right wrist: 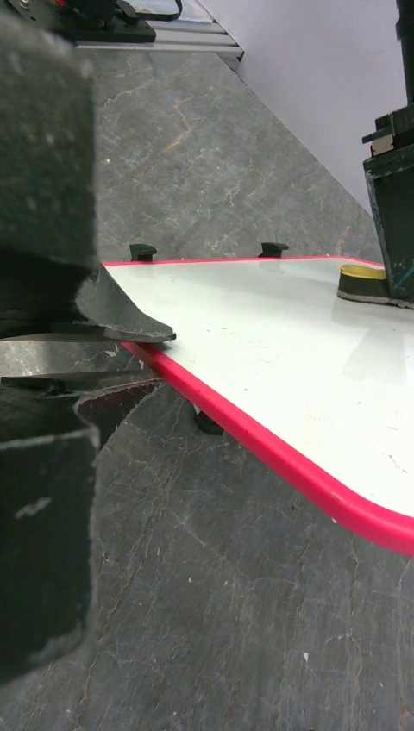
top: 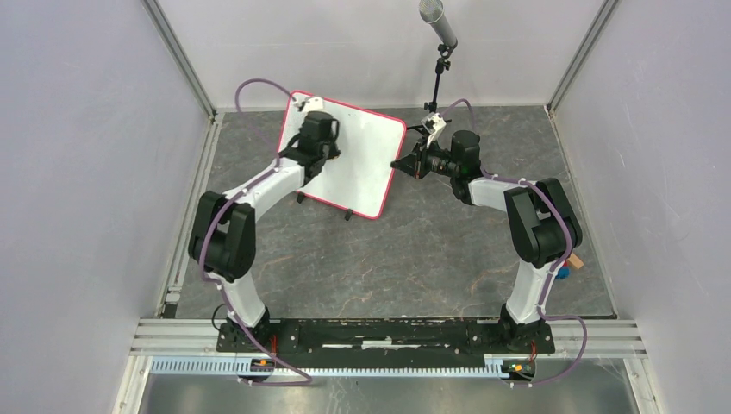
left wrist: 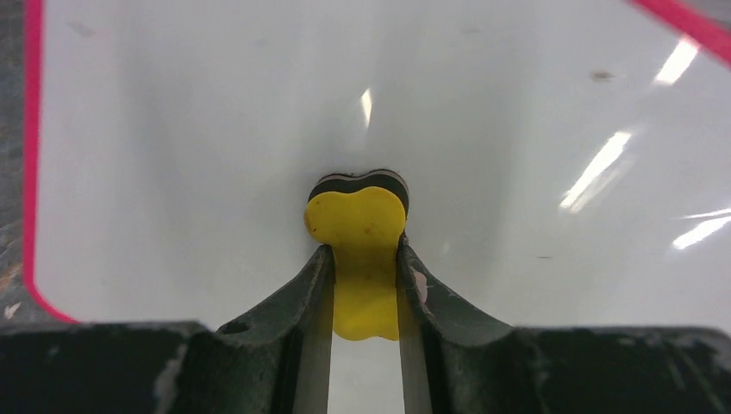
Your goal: Erase the whiteboard
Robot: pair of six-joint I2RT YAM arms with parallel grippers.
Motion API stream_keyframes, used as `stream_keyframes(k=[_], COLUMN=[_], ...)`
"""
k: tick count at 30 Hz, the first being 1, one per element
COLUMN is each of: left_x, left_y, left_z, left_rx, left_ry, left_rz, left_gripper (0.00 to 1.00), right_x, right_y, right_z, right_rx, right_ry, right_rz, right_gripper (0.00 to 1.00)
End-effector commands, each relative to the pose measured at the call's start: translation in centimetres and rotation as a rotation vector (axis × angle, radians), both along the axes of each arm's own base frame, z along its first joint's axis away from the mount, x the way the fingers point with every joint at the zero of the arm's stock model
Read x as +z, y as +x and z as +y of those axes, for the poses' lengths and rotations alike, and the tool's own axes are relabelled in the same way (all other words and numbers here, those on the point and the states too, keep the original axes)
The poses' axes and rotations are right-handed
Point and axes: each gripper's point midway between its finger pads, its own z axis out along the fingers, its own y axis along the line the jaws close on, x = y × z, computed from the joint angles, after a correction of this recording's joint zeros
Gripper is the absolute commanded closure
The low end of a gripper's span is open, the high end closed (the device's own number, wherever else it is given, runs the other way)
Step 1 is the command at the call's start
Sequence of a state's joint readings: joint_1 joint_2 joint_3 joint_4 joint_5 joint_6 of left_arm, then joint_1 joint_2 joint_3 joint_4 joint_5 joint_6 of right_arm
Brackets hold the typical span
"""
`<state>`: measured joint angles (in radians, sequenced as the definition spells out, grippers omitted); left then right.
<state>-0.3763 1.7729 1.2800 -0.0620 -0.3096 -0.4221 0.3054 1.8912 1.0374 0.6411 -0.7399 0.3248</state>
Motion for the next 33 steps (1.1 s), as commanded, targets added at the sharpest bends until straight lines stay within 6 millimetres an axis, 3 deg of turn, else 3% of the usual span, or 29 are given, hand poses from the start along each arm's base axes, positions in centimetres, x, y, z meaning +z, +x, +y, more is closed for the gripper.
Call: stream_keyframes(k=[1,6,9,12,16,26,28,30,33], left_x=[3.2,5.0,5.2,5.0,5.0,4.2,4.3,5.1,6.9], left_y=[-0.3,-1.2,-1.2,-1.1,-0.1,3.6,4.5,4.9,5.6], left_z=[-9.9,-16.9,-19.0,-19.4,-15.9,2.3,5.1,6.1,4.8], left_rx=[-0.193,-0.324,-0.374,-0.394,-0.323,0.017,0.064,0.079,0.036], left_ry=[0.041,0.077,0.057,0.058,0.098,0.062,0.097,0.135,0.097], left_rz=[-0.081,-0.123,-0.125,-0.123,-0.115,-0.125,-0.119,-0.117,-0.157], left_gripper=[0.75,0.75,0.75,0.75,0.74,0.73,0.73,0.73,0.73], right_x=[1.8,1.6,1.6,1.5,1.6,1.7,1.7,1.7,1.8], right_y=[-0.6,-0.6,-0.6,-0.6,-0.6,-0.7,-0.7,-0.7,-0.6], right_z=[1.4,1.4,1.4,1.3,1.4,1.4,1.5,1.5,1.5], right_rx=[0.068,0.067,0.065,0.064,0.064,0.068,0.071,0.071,0.070], right_ry=[-0.001,-0.007,-0.009,-0.011,-0.010,-0.006,-0.005,-0.004,-0.001], right_rz=[-0.095,-0.093,-0.095,-0.093,-0.095,-0.096,-0.098,-0.096,-0.095], right_gripper=[1.00,1.00,1.00,1.00,1.00,1.00,1.00,1.00,1.00])
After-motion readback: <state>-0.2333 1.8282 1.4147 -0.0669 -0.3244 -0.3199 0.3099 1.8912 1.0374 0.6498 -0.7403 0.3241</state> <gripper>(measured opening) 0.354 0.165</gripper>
